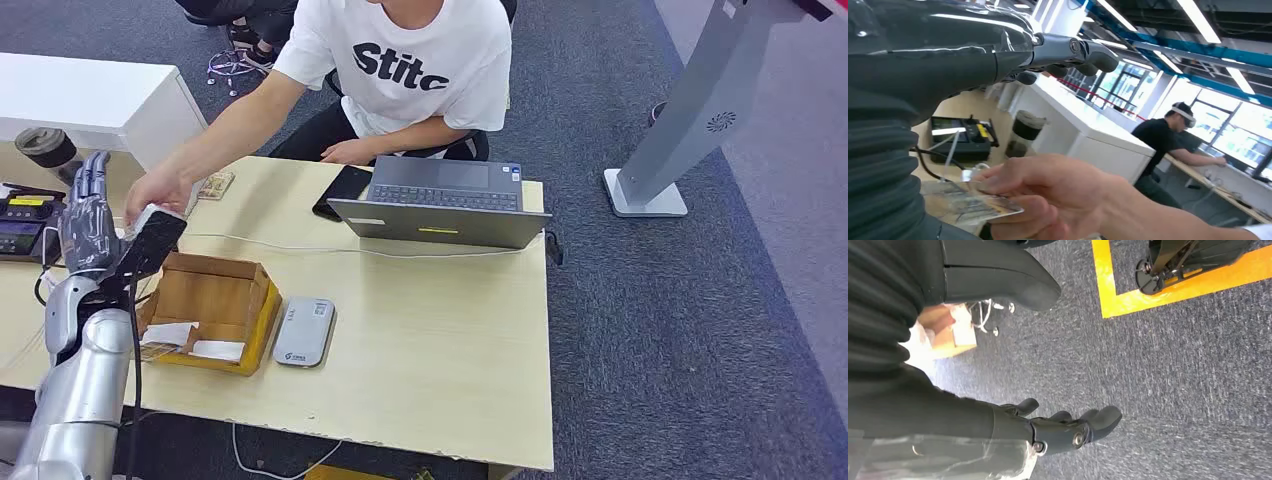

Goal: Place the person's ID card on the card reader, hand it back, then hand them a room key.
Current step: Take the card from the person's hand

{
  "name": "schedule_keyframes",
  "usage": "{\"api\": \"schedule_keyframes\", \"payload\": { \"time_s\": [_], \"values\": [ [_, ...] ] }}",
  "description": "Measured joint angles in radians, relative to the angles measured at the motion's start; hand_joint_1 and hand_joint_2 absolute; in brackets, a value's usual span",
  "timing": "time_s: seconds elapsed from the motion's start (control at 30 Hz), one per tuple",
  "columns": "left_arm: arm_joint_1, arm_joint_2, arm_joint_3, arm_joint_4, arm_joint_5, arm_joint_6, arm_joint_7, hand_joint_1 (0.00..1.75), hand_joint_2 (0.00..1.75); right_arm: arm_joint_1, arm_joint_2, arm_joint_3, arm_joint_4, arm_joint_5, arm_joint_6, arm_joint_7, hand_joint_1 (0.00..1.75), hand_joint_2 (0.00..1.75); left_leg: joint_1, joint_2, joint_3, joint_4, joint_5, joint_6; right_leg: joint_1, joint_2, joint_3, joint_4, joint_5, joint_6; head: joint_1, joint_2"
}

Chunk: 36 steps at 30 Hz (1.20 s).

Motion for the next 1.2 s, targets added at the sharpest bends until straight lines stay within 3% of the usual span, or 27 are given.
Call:
{"api": "schedule_keyframes", "payload": {
  "time_s": [0.37, 1.2],
  "values": [
    [0.003, -0.043, -0.099, -0.045, 0.122, 0.052, -0.045, 0.00, 1.75, 0.001, 0.005, -0.020, 0.005, 0.040, 0.005, 0.027, 0.00, 1.75, 0.000, 0.001, 0.000, 0.000, 0.000, 0.000, 0.001, 0.001, -0.001, 0.000, 0.000, 0.000, 0.000, 0.000],
    [0.023, -0.058, -0.102, -0.061, 0.158, 0.082, -0.082, 0.00, 1.75, 0.002, 0.005, -0.052, 0.006, 0.082, 0.017, 0.018, 0.00, 1.75, 0.000, 0.001, 0.000, 0.000, 0.000, 0.000, 0.001, 0.001, 0.000, 0.000, 0.000, 0.000, 0.000, 0.000]
  ]
}}
